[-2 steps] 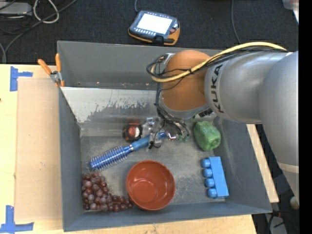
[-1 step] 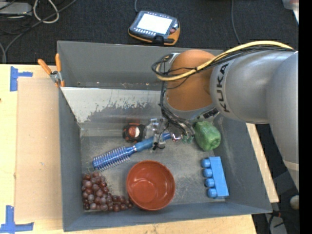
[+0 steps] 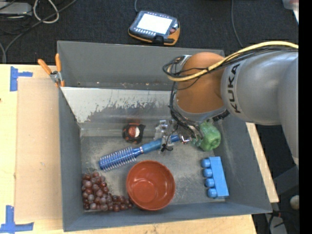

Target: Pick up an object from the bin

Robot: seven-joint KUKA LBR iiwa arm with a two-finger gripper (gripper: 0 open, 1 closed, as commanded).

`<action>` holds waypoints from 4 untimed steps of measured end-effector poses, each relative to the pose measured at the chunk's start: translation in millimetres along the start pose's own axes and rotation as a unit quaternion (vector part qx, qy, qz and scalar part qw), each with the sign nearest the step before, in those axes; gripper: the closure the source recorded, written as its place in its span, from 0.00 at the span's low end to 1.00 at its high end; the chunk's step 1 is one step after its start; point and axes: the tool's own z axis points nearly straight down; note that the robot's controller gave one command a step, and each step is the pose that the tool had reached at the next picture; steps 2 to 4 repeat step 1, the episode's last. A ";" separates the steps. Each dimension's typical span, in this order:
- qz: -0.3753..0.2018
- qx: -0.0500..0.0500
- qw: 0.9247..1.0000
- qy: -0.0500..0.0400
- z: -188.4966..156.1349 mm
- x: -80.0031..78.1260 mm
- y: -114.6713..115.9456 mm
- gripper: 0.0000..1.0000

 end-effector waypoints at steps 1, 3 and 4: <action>-0.004 0.001 1.000 0.001 -98.1 7.2 2.7 1.00; -0.004 0.001 1.000 0.001 -98.1 7.2 2.7 1.00; -0.004 0.001 1.000 0.001 -98.1 7.2 2.7 1.00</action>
Offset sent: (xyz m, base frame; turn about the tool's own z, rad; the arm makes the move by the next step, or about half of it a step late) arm -0.0393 -0.0077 0.1646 -0.0053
